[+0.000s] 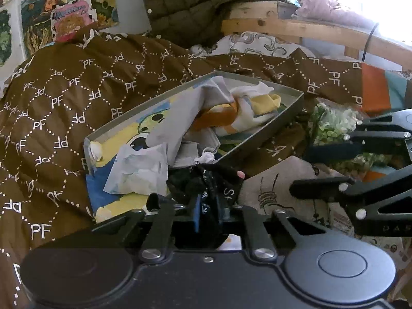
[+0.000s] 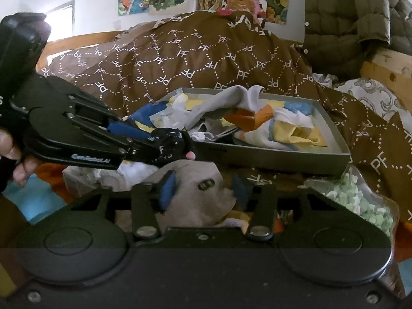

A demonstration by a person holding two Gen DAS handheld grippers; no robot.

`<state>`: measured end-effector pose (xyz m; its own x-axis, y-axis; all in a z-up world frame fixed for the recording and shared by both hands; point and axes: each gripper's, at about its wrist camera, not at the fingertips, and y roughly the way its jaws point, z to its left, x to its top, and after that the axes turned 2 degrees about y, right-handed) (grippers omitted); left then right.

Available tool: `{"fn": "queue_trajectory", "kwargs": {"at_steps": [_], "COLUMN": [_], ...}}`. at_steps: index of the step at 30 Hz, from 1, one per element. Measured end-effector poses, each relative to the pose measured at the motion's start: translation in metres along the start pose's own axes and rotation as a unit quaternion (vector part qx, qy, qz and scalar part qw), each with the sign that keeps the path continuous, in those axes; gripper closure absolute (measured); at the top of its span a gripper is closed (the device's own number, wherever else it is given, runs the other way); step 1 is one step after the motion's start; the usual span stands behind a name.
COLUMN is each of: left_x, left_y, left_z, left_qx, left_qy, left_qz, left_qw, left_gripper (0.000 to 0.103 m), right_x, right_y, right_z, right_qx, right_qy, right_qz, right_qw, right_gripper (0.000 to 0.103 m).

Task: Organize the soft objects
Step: 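Carry the black cloth and grey pouch toward the tray with both grippers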

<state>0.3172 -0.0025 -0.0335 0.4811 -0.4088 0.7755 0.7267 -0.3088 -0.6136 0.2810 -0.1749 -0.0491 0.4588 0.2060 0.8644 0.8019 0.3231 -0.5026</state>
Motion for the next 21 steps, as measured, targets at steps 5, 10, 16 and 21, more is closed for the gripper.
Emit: {"fn": "queue_trajectory", "kwargs": {"at_steps": [5, 10, 16, 21], "left_x": [0.005, 0.009, 0.019, 0.041], "left_y": [-0.006, -0.01, -0.014, -0.023], "left_z": [-0.005, -0.016, -0.023, -0.023], "left_qx": [-0.007, -0.011, -0.004, 0.001], "left_qy": [0.006, 0.025, 0.038, 0.037], "left_qz": [-0.009, -0.013, -0.024, -0.073], "left_qw": [0.9999, 0.9995, 0.999, 0.9967], "left_gripper": [0.1, 0.101, 0.101, 0.101], "right_x": [0.0, -0.001, 0.0, 0.012], "right_y": [-0.004, -0.008, -0.015, -0.029], "right_z": [0.001, 0.0, -0.003, -0.009], "right_qx": [0.008, 0.014, 0.006, -0.008], "right_qy": [-0.01, -0.018, -0.033, -0.039], "right_qz": [-0.002, 0.0, -0.013, -0.043], "right_qw": [1.0, 1.0, 0.999, 0.998], "right_gripper": [0.09, 0.096, 0.1, 0.101]}}
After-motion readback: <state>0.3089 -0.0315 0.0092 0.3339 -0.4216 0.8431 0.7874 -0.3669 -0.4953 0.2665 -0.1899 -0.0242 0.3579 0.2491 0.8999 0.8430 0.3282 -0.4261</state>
